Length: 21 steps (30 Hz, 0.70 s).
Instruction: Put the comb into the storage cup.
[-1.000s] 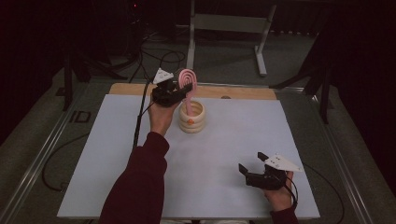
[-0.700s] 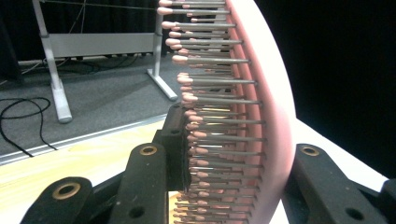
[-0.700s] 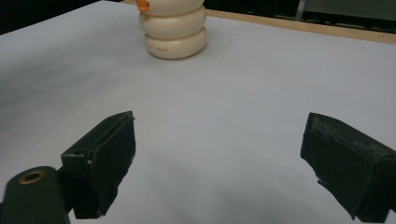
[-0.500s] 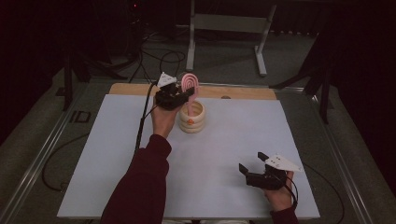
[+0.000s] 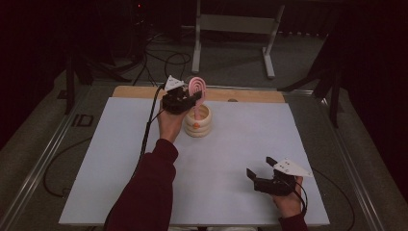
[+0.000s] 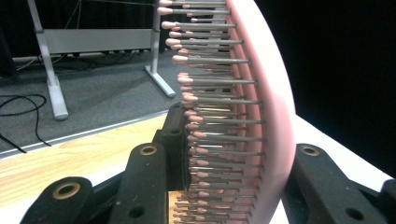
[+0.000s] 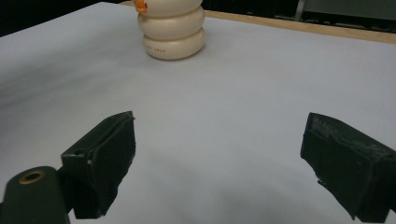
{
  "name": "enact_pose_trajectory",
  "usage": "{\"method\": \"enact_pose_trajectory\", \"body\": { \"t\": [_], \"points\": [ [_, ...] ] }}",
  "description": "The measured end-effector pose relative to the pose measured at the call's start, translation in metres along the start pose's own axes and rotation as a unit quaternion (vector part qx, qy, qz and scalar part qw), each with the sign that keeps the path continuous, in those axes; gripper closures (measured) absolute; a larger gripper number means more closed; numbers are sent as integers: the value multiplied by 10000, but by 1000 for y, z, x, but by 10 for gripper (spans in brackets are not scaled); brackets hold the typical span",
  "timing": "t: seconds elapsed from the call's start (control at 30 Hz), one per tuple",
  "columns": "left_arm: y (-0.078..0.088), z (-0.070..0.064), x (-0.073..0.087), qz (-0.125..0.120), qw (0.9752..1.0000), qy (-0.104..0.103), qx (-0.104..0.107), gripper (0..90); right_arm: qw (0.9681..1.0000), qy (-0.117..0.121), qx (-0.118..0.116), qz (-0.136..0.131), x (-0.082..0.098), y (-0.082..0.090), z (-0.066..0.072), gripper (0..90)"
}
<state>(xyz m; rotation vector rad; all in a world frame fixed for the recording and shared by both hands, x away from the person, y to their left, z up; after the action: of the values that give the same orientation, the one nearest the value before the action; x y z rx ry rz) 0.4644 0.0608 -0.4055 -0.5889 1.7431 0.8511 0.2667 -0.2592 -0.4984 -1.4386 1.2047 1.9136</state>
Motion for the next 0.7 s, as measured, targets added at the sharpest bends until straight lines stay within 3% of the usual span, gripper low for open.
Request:
{"method": "enact_pose_trajectory", "body": {
  "t": [0.7],
  "points": [
    [-9,-1,10,82,9999,64,14,636,10000,-10,6,1,0,0,1,104]
  ]
}}
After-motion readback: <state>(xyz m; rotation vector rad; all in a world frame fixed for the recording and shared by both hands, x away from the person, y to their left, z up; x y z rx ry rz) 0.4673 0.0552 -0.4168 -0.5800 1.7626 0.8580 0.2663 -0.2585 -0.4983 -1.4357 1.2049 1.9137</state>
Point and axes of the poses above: each handheld gripper's, and its own axes: y roughly backward along the jaws, x roughly out of its underside, z roughly to its left, the point moved 2 cm from there along -y, roughly forward along the jaws, and after that the axes turned 4 degrees about -z, right-handed, at the moved point
